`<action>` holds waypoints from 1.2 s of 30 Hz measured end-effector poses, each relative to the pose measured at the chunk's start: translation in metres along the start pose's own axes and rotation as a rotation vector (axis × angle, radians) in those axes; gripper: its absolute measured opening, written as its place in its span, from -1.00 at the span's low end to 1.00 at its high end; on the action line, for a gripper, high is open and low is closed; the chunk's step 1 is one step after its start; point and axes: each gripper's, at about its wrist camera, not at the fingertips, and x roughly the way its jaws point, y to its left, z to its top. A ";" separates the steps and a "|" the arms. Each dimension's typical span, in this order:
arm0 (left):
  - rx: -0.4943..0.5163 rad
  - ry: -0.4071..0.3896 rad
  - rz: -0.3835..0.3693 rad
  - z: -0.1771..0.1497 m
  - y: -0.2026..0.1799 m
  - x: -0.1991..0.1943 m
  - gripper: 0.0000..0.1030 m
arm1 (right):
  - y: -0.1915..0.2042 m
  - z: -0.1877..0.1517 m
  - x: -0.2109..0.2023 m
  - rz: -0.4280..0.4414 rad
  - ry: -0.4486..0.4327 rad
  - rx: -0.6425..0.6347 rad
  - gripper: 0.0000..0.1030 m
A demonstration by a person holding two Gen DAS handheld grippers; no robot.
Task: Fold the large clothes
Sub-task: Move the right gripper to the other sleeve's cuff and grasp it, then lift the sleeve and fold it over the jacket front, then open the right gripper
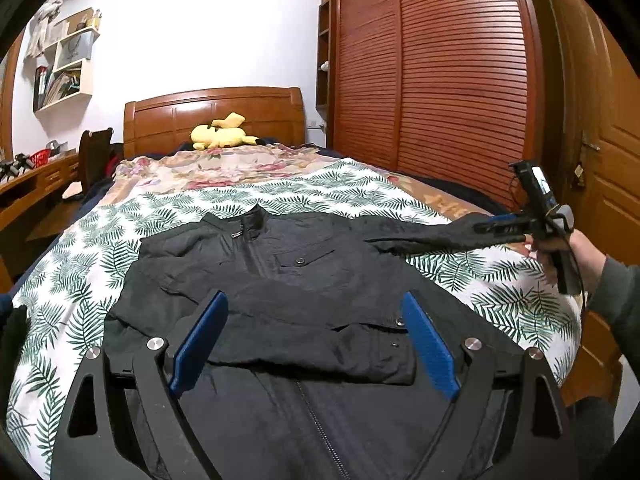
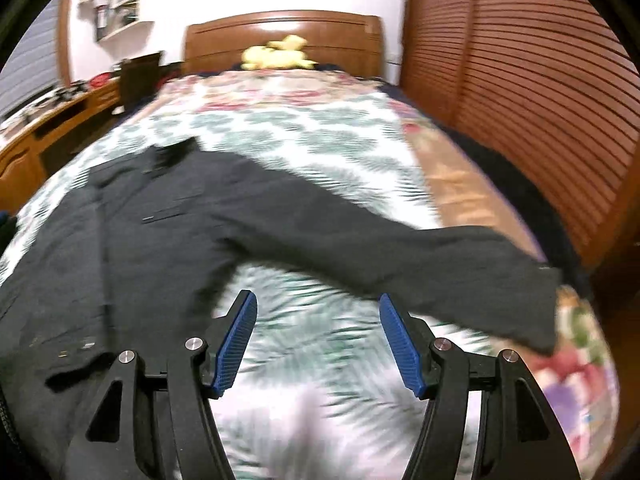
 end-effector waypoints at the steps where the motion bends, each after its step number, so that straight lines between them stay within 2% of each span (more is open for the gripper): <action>1: -0.003 0.002 0.002 0.000 0.001 0.000 0.73 | -0.013 0.003 0.002 -0.023 0.004 0.010 0.28; 6: -0.013 0.007 0.017 0.001 0.006 0.004 0.73 | -0.063 0.015 0.012 -0.129 0.040 0.062 0.28; 13: -0.025 0.028 0.047 -0.003 0.016 0.011 0.73 | -0.095 0.023 0.047 -0.232 0.127 0.132 0.28; 20: -0.023 0.049 0.066 -0.008 0.023 0.014 0.73 | -0.130 0.002 0.084 -0.263 0.226 0.260 0.28; 23: -0.025 0.054 0.068 -0.009 0.026 0.015 0.73 | -0.136 -0.001 0.087 -0.221 0.223 0.315 0.28; 27: -0.024 0.056 0.070 -0.009 0.026 0.015 0.73 | -0.131 0.002 0.088 -0.210 0.240 0.295 0.27; 28: -0.024 0.056 0.071 -0.009 0.026 0.015 0.73 | -0.128 0.003 0.092 -0.198 0.244 0.275 0.12; 29: -0.025 0.054 0.070 -0.009 0.026 0.014 0.73 | -0.121 0.004 0.094 -0.180 0.246 0.245 -0.23; 31: -0.026 0.051 0.070 -0.009 0.027 0.014 0.73 | -0.106 0.006 0.093 -0.162 0.242 0.192 -0.61; 32: -0.025 0.050 0.071 -0.009 0.028 0.014 0.73 | -0.099 0.009 0.091 -0.164 0.232 0.164 -0.70; 36: -0.026 0.052 0.076 -0.009 0.029 0.013 0.73 | -0.068 0.034 0.072 -0.146 0.139 0.098 -0.75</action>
